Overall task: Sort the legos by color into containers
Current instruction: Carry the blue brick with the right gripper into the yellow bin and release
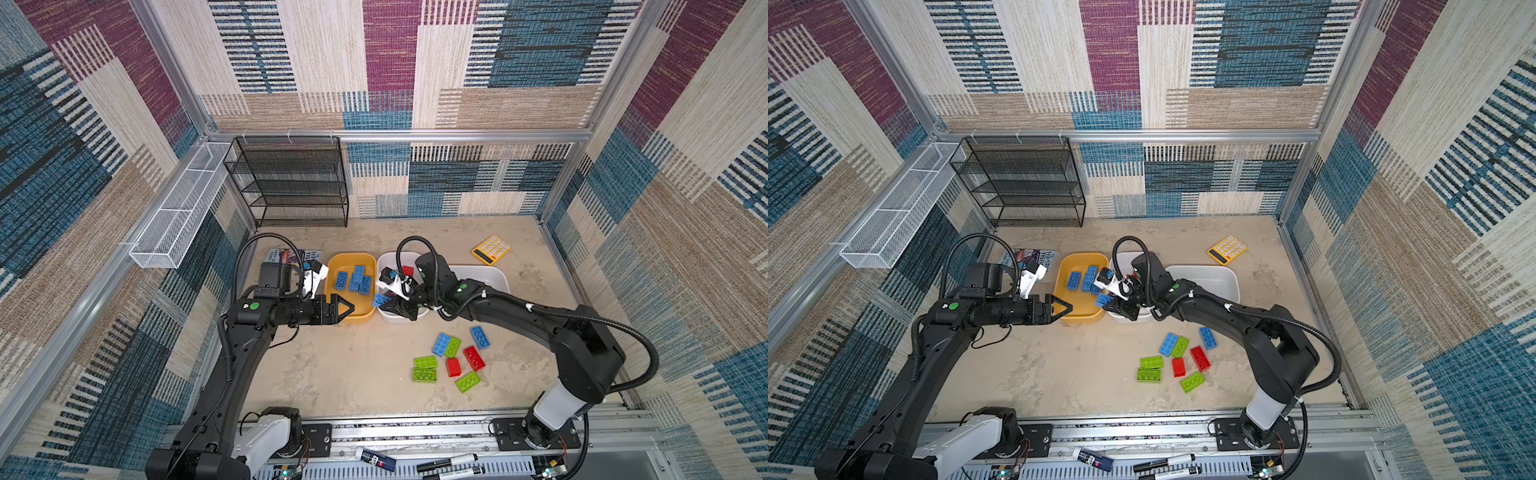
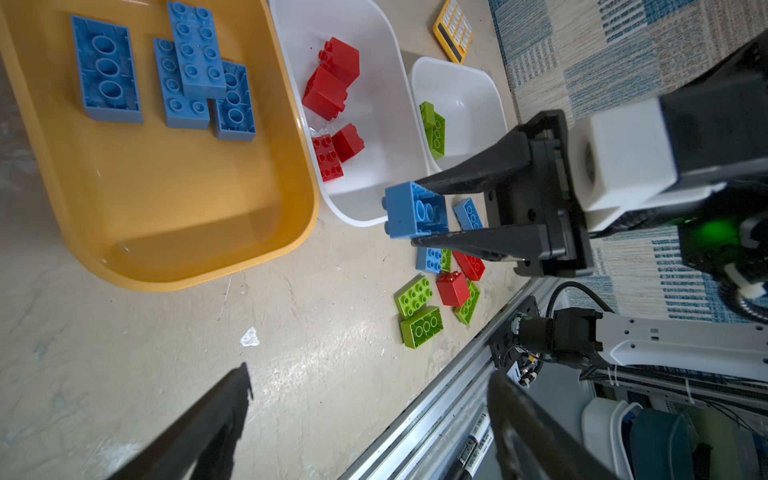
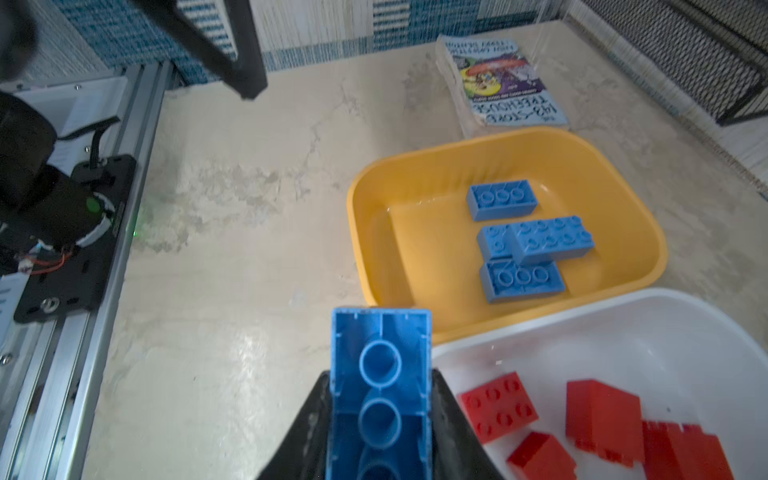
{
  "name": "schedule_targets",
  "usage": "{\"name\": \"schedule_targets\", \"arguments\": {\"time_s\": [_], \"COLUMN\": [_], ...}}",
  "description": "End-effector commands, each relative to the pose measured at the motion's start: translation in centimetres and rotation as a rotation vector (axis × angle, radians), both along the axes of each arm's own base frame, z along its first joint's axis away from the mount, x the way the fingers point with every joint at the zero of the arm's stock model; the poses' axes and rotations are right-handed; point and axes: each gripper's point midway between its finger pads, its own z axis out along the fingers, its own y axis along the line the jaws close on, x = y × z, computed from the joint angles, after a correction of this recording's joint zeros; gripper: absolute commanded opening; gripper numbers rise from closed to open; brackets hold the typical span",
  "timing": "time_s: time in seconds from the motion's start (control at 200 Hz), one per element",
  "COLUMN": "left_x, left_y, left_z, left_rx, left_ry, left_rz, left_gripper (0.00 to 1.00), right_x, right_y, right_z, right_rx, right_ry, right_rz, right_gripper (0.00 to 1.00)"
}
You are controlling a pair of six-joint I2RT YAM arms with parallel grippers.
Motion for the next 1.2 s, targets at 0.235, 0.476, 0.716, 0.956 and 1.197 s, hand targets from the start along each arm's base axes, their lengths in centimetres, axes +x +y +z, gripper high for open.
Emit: {"name": "schedule_targets", "arguments": {"time_s": [0.235, 0.476, 0.716, 0.956, 1.197], "left_x": [2.7, 3.8, 4.2, 4.1, 4.0], "left_y": [3.3, 5.6, 6.8, 6.4, 5.6], "left_z": [1.2, 0.6, 0.2, 0.0, -0.4], "left_rx": [0.067, 0.149, 0.17, 0.145, 0.102], "left_ry": [-0.096, -0.103, -0.114, -0.111, -0.107], "left_rz": [0.127, 0.224, 0.284, 0.264, 0.234], "left_gripper": [0.9, 0.91, 0.9, 0.9, 0.9], "right_x": [4.1, 8.1, 9.1, 6.5, -0.1], "right_y": [7.3, 10.0, 11.2, 8.4, -0.7], "right_z": [-3.8, -7.4, -8.1, -1.9, -1.5], "right_rx": [-0.029, -0.078, -0.081, -0.01, -0.129], "right_ry": [0.058, 0.019, 0.025, 0.013, 0.062], "right_rz": [0.005, -0.09, -0.091, -0.065, -0.055], "right_gripper": [0.29, 0.34, 0.58, 0.7, 0.75]}}
